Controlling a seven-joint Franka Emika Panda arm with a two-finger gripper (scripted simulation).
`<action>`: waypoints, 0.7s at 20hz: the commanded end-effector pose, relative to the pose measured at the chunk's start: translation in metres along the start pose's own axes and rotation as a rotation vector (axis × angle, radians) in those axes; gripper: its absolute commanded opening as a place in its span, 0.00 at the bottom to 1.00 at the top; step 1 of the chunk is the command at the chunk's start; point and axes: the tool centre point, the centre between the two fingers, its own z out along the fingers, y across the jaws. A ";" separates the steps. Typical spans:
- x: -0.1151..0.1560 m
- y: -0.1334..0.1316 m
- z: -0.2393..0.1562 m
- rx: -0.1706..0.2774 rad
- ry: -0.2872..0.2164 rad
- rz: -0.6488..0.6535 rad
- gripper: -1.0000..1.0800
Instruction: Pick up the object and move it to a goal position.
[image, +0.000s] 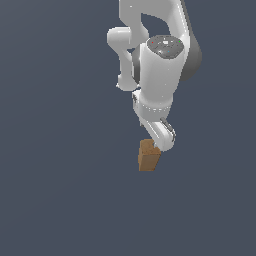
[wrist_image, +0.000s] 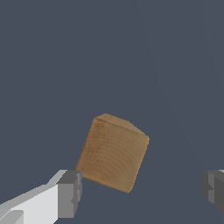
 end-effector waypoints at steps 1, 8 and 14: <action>-0.001 -0.004 0.006 -0.002 0.002 0.063 0.96; -0.002 -0.013 0.021 -0.006 0.009 0.215 0.96; -0.003 -0.018 0.030 -0.008 0.014 0.296 0.96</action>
